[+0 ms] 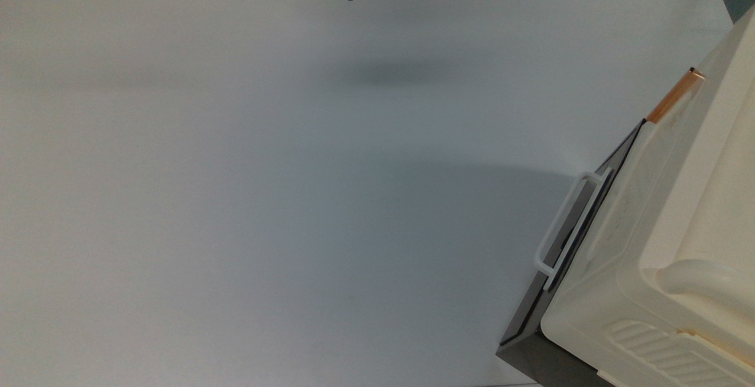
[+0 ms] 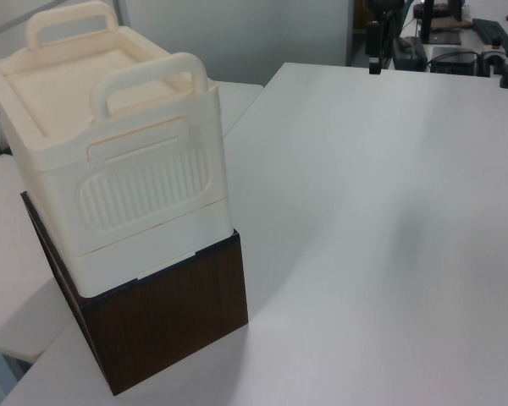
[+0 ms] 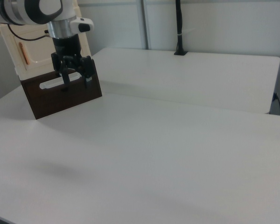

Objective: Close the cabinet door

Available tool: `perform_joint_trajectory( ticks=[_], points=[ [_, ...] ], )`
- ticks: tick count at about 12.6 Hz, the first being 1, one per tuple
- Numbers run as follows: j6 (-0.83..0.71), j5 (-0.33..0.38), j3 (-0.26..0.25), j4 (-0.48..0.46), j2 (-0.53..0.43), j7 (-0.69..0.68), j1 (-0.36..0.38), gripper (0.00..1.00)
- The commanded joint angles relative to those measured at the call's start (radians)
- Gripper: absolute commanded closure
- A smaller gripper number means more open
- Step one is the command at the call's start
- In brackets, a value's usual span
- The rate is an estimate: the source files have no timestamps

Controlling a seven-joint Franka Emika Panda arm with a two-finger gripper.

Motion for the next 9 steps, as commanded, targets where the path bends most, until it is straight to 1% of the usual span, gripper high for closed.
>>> perform_joint_trajectory(
  ticks=[1,6,7,9],
  points=[
    [0.039,0.01,-0.044,-0.054,-0.054,-0.006,0.02,0.0],
    [-0.002,-0.022,-0.052,-0.05,-0.055,-0.01,0.016,0.0],
    [-0.004,-0.022,-0.058,-0.048,-0.055,-0.013,0.016,0.0],
    [-0.007,-0.019,-0.085,-0.044,-0.063,-0.013,0.016,0.0]
  ],
)
